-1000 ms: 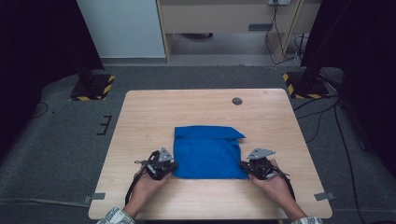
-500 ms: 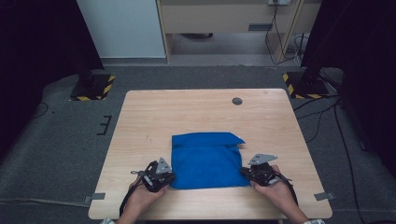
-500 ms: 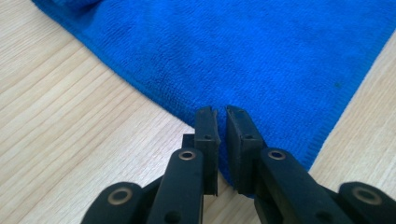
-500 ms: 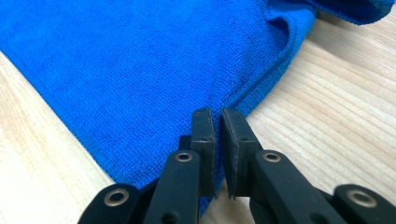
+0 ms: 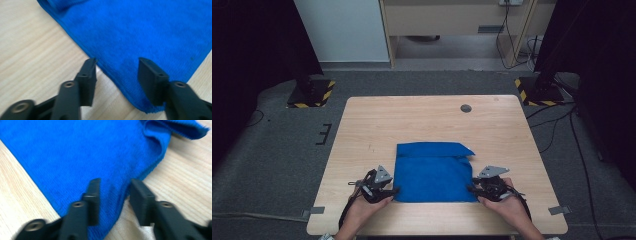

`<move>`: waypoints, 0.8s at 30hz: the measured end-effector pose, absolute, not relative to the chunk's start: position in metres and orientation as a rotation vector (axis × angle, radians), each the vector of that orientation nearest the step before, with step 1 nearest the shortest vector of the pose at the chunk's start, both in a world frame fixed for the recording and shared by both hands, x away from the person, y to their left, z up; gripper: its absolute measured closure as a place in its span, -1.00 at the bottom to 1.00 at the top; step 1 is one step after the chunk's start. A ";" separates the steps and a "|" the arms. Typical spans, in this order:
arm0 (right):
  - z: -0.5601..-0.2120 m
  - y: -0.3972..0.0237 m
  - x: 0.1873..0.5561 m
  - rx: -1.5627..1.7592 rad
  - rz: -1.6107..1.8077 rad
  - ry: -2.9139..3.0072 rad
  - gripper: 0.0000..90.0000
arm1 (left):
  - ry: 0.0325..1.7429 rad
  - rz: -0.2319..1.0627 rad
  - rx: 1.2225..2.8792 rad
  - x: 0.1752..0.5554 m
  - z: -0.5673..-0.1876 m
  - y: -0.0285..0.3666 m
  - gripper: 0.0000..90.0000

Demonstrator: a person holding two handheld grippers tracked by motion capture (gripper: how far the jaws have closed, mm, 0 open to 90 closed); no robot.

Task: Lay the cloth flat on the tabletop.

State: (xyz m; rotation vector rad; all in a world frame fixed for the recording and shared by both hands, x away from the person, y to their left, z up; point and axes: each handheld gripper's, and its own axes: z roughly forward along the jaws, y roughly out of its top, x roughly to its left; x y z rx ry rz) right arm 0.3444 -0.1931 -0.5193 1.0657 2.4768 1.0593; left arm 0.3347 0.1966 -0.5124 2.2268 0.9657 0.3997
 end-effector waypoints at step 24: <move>-0.518 -0.201 0.425 1.117 0.959 2.278 0.42 | 1.000 0.536 2.125 0.404 -0.508 0.197 0.10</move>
